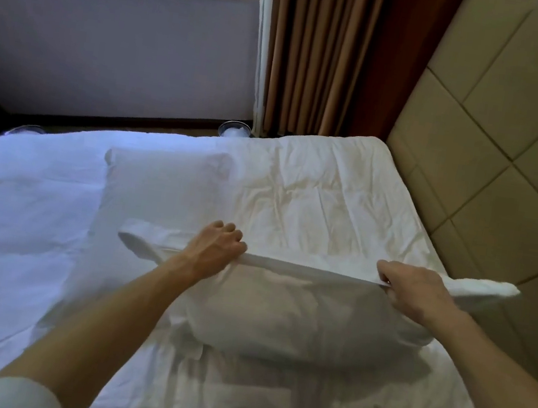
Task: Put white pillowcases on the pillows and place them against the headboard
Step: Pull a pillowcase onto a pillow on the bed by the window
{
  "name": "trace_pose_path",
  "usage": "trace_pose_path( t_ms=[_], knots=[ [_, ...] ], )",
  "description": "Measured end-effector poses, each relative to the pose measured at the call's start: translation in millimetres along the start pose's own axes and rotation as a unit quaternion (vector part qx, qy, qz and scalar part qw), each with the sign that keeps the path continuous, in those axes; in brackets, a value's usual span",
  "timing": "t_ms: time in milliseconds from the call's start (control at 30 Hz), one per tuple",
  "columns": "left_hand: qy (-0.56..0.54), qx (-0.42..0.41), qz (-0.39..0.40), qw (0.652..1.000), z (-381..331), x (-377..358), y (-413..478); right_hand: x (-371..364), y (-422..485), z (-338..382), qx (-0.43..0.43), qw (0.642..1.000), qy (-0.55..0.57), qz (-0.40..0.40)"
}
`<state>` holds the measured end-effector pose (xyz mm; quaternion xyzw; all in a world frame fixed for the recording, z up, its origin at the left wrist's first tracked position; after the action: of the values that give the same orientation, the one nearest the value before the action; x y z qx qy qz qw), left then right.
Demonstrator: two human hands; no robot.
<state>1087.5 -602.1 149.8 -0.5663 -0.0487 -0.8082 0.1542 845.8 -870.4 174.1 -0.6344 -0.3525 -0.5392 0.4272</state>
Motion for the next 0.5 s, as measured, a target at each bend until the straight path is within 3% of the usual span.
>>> trace_pose_path(
  t_ms=[200, 300, 500],
  knots=[
    [-0.007, 0.058, 0.029, 0.998, 31.5, -28.0, -28.9, -23.4, -4.2, 10.3, -0.024, 0.996, 0.007, 0.086],
    [0.005, 0.025, -0.009, 1.0, 33.2, -26.7, -38.0, -31.3, -6.7, 25.3, -0.012, 0.989, 0.049, 0.137],
    [-0.006, -0.033, -0.057, 0.998, 16.5, -48.5, -68.1, -10.7, 25.4, 95.6, 0.059, 0.993, 0.095, 0.038]
  ],
)
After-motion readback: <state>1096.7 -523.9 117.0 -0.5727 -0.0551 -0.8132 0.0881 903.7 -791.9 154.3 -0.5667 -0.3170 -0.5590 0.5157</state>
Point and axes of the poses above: each hand's wrist, its own y-axis towards the middle knuckle, its own x-axis out of the back of the hand, z = x × y, the point moved 5 cm from there along y, towards the middle knuckle, and after that the axes turned 5 degrees about y, right-handed, at the moved point
